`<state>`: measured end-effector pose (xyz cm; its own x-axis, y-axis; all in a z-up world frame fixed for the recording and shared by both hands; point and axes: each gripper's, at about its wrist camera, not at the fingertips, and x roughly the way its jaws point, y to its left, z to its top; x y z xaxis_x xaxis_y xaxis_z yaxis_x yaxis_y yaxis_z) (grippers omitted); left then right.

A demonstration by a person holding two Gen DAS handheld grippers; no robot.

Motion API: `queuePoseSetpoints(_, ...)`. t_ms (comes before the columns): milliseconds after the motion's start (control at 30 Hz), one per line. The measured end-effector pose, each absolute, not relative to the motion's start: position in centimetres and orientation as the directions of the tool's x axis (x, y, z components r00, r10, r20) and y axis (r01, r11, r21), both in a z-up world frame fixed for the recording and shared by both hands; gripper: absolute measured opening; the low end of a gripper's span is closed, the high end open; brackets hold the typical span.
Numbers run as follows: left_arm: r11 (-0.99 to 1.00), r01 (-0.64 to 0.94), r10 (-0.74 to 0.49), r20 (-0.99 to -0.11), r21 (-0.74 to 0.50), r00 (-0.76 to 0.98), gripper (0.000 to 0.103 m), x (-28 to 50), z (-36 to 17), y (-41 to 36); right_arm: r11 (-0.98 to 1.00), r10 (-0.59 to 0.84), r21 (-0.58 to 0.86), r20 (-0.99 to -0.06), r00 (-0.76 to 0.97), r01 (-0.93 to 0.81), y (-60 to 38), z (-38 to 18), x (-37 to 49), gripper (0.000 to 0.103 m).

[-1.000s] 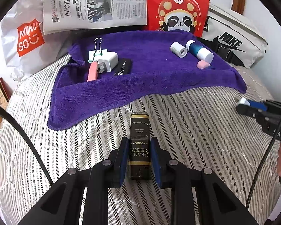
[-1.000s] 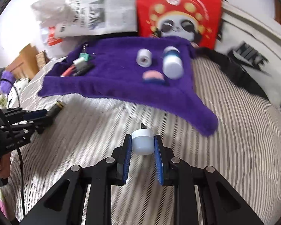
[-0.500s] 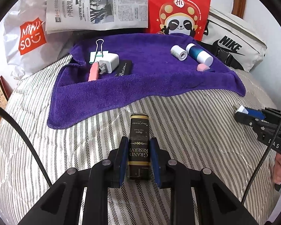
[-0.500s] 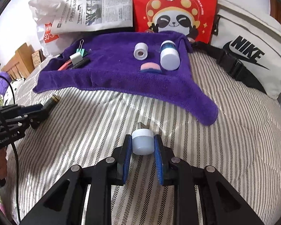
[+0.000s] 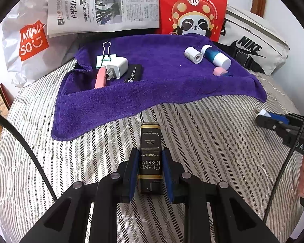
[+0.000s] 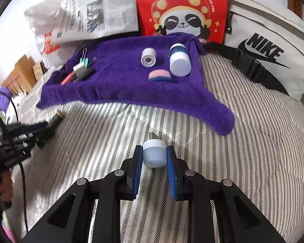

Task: Organize rigid objects
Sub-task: 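Carry the Grand Reserve bottle and white cap over the purple towel with both grippers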

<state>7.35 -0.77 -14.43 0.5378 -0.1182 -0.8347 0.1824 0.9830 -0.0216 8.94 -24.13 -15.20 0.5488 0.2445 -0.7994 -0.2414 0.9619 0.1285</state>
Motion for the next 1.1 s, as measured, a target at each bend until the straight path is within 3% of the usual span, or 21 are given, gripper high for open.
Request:
queuePoseSetpoints(467,0.985,0.144,-0.160,-0.806,-0.094,0.570,0.023,7.8,-11.6,0.9,0.951,0.273,0.119,-0.760,0.589,-0.286,-23.2,-11.3,10.2,0.024)
queuePoseSetpoints(1100,0.984,0.129,-0.176,-0.775,-0.123,0.607,0.023,12.9,-8.0,2.9,0.931,0.323,0.143,-0.752,0.574,-0.337,-20.6,-10.6,15.8,0.024)
